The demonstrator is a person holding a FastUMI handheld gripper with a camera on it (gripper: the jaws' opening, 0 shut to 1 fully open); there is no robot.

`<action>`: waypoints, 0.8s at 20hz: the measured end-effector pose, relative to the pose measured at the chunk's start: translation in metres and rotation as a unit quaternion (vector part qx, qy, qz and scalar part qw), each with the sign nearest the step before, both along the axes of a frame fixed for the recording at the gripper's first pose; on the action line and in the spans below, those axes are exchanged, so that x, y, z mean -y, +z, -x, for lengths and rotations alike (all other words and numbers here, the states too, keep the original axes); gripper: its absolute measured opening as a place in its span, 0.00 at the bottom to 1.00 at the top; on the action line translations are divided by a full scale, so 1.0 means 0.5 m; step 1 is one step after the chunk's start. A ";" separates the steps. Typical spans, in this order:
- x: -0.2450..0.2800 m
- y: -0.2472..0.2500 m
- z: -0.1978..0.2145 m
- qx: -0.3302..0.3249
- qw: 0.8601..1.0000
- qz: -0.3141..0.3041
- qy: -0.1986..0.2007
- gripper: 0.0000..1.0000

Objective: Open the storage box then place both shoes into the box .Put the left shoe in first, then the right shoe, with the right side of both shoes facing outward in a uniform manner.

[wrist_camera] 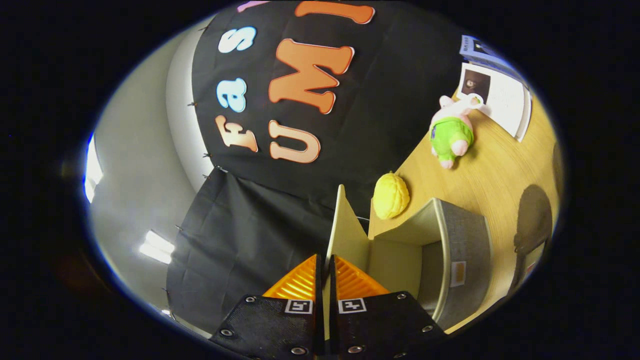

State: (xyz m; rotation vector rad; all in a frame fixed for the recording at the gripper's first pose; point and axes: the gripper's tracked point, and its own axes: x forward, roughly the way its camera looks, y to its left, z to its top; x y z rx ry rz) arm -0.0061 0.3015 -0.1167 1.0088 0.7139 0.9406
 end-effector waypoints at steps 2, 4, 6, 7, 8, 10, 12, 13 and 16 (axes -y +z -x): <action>-0.031 0.028 0.010 0.015 1.000 0.012 0.002 0.05; -0.060 0.053 0.016 0.038 0.999 0.037 0.000 0.06; -0.097 0.077 0.027 0.060 0.996 0.060 0.002 0.07; -0.117 0.088 0.033 0.069 0.995 0.066 0.003 0.07; -0.133 0.096 0.041 0.075 0.994 0.073 0.004 0.07; -0.173 0.107 0.056 0.088 0.992 0.086 0.007 0.07; -0.210 0.108 0.067 0.101 0.989 0.103 0.011 0.08; -0.228 0.106 0.073 0.108 0.988 0.113 0.014 0.09; -0.280 0.108 0.100 0.133 0.981 0.139 0.029 0.12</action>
